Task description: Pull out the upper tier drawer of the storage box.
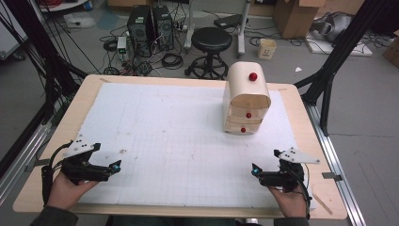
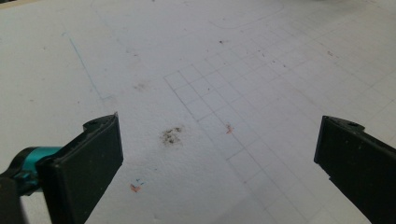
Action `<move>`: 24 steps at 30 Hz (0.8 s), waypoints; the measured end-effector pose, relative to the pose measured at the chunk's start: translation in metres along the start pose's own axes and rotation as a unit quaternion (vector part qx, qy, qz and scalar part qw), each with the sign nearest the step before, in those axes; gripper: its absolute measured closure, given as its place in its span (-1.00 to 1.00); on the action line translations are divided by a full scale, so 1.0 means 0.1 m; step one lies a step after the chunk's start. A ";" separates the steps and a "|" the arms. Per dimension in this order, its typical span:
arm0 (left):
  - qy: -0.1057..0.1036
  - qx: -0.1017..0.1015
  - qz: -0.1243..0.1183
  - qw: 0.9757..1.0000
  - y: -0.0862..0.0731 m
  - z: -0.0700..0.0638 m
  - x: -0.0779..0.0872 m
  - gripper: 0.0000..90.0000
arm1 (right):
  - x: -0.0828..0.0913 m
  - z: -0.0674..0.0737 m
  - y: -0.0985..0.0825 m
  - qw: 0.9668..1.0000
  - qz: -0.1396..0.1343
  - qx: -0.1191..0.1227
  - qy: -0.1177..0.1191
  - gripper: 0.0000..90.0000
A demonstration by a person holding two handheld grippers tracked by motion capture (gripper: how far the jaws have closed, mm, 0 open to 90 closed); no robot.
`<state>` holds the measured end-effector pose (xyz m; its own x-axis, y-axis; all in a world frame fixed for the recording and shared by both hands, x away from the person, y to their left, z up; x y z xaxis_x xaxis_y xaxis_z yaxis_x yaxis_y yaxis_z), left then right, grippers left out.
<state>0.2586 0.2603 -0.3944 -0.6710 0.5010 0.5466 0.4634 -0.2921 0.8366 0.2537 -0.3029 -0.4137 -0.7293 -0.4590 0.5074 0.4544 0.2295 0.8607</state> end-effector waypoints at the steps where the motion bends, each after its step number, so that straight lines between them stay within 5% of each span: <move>1: 0.000 -0.001 0.002 1.000 0.00 0.00 0.00 -0.96 | 0.00 -0.01 0.00 1.000 -0.001 0.003 0.000 -0.99; 24: -0.003 -0.001 0.001 1.000 -0.01 0.00 -0.01 -0.96 | 0.00 0.00 0.02 1.000 -0.008 -0.001 -0.004 -0.99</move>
<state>0.2588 0.2601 -0.3959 -0.6665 0.5046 0.5487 0.4645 -0.2945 0.8352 0.2544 -0.3028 -0.4119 -0.7404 -0.4567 0.4931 0.4431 0.2200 0.8691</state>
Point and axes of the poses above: each handheld gripper's, and its own axes: x roughly backward along the jaws, y roughly out of its top, z roughly to its left, the point moved 1 cm from there along -x, roughly forward along the jaws
